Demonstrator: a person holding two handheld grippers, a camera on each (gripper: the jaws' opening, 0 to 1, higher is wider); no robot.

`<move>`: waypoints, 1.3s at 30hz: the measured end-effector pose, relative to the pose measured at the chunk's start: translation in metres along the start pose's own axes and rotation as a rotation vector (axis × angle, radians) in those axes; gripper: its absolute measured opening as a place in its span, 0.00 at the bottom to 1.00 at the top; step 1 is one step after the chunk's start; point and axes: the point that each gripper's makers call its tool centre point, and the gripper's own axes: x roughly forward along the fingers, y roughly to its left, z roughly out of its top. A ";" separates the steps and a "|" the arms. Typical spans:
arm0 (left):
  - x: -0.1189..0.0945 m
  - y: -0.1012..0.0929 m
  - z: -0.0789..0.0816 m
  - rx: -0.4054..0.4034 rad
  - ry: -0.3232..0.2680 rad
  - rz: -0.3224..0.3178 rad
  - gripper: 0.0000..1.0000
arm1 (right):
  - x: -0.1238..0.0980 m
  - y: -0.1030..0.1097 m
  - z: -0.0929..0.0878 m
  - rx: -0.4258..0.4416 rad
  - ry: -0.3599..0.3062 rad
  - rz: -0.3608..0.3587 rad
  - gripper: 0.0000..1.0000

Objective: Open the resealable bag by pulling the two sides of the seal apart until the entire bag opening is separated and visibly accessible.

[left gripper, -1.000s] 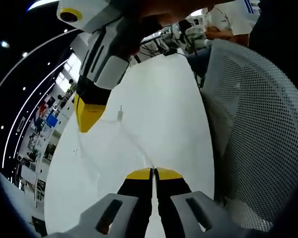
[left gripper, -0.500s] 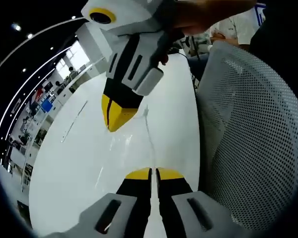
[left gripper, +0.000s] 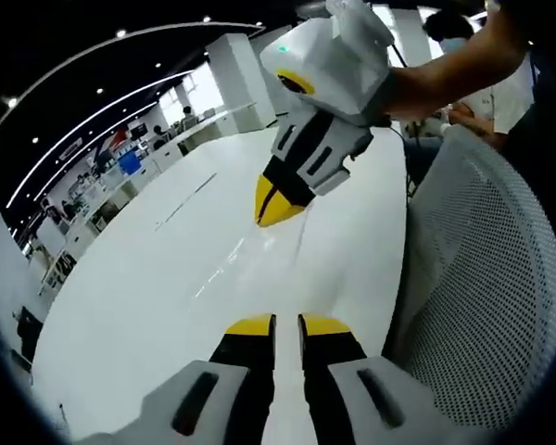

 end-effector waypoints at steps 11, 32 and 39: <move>-0.016 0.023 -0.021 -0.312 -0.038 0.074 0.33 | 0.028 -0.032 -0.003 -0.105 0.016 -0.032 0.00; -0.031 0.042 -0.026 -0.327 -0.052 0.152 0.45 | 0.051 -0.036 -0.006 0.020 0.011 -0.043 0.01; -0.035 0.039 -0.024 -0.309 -0.058 0.158 0.48 | 0.042 -0.018 -0.007 0.146 -0.014 -0.007 0.05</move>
